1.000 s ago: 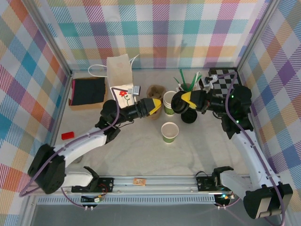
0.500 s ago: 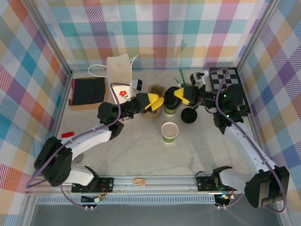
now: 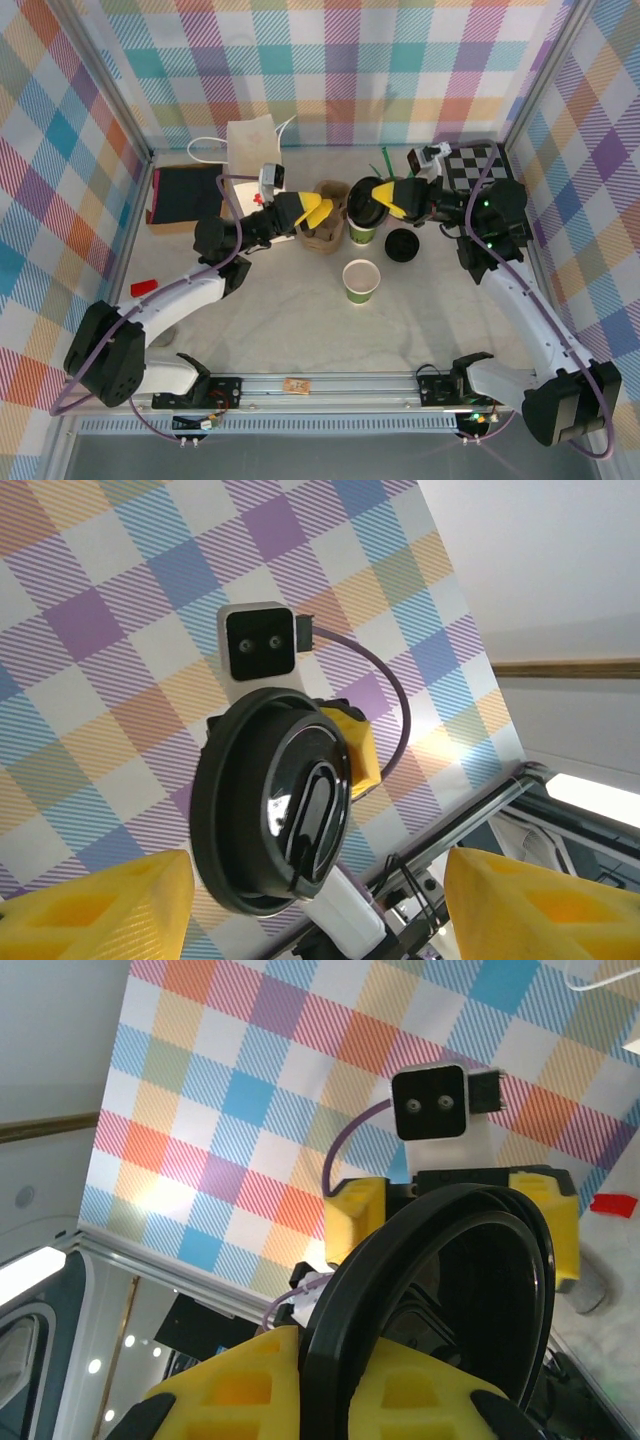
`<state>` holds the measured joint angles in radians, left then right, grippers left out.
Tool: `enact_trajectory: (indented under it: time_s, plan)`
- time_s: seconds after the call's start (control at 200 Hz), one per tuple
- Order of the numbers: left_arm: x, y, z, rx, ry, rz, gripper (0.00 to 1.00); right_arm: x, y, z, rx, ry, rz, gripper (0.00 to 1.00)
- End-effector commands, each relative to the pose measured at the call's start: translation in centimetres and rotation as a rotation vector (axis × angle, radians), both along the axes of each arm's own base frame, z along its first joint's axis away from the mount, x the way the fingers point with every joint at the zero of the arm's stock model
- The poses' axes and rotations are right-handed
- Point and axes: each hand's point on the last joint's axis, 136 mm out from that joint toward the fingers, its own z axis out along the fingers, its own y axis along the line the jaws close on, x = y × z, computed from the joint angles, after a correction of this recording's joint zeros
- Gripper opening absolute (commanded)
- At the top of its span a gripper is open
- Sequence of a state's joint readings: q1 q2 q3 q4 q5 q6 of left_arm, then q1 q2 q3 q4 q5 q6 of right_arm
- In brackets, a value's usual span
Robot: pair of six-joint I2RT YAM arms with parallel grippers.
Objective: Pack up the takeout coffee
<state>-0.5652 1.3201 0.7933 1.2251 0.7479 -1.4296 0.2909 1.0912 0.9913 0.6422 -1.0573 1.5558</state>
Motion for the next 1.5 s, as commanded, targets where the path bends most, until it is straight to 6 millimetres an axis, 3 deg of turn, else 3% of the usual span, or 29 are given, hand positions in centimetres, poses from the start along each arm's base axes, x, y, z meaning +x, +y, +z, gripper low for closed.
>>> enact_trajectory:
  time_s: [0.0,0.12,0.41,0.891,1.021,1.496]
  plan:
    - [-0.6,-0.2,0.4,-0.023,-0.015,-0.026,0.67,-0.7,0.6,1.3,0.028,-0.065,0.018,0.0]
    - [-0.9,-1.4,0.0,-0.01,-0.013,-0.054,0.66,-0.8,1.6,1.2,0.037,-0.068,0.044,0.0]
    - [-0.7,-1.9,-0.1,-0.011,-0.007,-0.056,0.6,-0.3,2.1,0.2,0.038,-0.047,0.051,0.0]
    - [-0.2,-3.1,-1.6,-0.003,0.023,-0.07,0.23,0.5,2.5,-4.3,-0.027,0.028,0.024,0.0]
    - [0.1,-3.3,-2.6,0.019,0.039,-0.066,0.22,-0.2,2.0,-5.6,-0.124,0.027,-0.027,0.0]
    - [0.5,-5.1,-7.1,0.087,0.113,-0.093,0.22,-0.4,0.5,-12.9,-0.344,0.13,-0.145,0.21]
